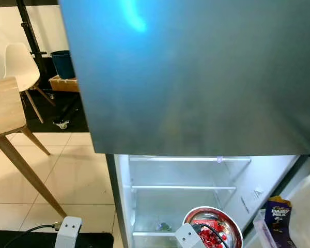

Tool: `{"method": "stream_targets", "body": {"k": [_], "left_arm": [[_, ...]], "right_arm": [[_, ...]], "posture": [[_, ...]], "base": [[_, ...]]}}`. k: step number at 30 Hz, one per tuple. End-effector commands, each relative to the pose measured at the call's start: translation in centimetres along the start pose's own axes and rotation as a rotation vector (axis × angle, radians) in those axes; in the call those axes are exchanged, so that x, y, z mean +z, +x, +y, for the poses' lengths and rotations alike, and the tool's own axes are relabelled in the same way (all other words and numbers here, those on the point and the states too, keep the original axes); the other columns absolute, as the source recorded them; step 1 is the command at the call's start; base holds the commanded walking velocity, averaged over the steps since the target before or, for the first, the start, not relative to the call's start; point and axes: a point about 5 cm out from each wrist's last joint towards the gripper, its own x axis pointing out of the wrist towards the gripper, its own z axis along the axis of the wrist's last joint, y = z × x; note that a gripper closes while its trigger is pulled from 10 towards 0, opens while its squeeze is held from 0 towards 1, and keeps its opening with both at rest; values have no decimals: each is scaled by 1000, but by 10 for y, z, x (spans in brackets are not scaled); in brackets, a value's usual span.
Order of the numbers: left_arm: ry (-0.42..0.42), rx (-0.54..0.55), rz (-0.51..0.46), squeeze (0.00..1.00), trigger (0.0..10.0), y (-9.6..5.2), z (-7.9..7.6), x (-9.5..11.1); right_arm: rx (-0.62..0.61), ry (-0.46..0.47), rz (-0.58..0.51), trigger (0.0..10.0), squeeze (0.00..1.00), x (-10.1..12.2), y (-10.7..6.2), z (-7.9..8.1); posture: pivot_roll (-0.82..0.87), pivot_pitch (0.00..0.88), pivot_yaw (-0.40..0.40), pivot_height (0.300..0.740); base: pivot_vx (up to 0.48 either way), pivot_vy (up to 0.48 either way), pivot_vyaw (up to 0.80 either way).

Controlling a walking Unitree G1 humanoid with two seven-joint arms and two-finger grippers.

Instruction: Restocking fridge

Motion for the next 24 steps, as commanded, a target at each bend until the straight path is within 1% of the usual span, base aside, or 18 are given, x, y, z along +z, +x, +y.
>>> {"method": "stream_targets", "body": {"k": [1,3,4,6,7,9,19,20,23,24], "left_arm": [[22,18,12,0,10000,-2,6,-4],[28,13,12,0,10000,-2,6,-4],[30,8,16,0,10000,-2,5,-4],[31,5,18,0,10000,-2,4,-5],[31,3,17,0,10000,-1,4,-5],[25,-1,19,0,10000,-1,2,-5],[16,-2,15,0,10000,-1,0,-5],[9,-1,17,0,10000,-1,1,-6],[6,3,18,0,10000,-2,1,-7],[-5,10,14,0,10000,-2,3,-8]], "right_arm": [[-11,-12,-45,10000,0,10,2,-3],[6,-31,-72,10000,0,18,5,-3],[24,-56,-84,10000,0,22,6,-1],[36,-72,-91,10000,0,25,7,0],[48,-100,-96,10000,0,27,8,2],[63,-123,-108,10000,0,32,10,5],[71,-116,-112,10000,0,35,12,8],[64,-78,-87,10000,0,29,11,7],[56,-51,-66,10000,0,24,9,7],[43,-32,-31,10000,0,13,6,6]], "posture": [[-104,103,41,740],[-104,103,41,740],[-106,104,40,740],[-106,104,40,740],[-105,104,37,740],[-104,104,36,740],[-102,107,30,740],[-102,106,30,740],[-101,106,31,740],[-104,110,35,740]], "base": [[0,0,0],[0,0,0],[0,0,0],[0,0,0],[0,0,0],[0,0,0],[0,0,0],[0,0,0],[0,0,0],[0,0,0]]}}
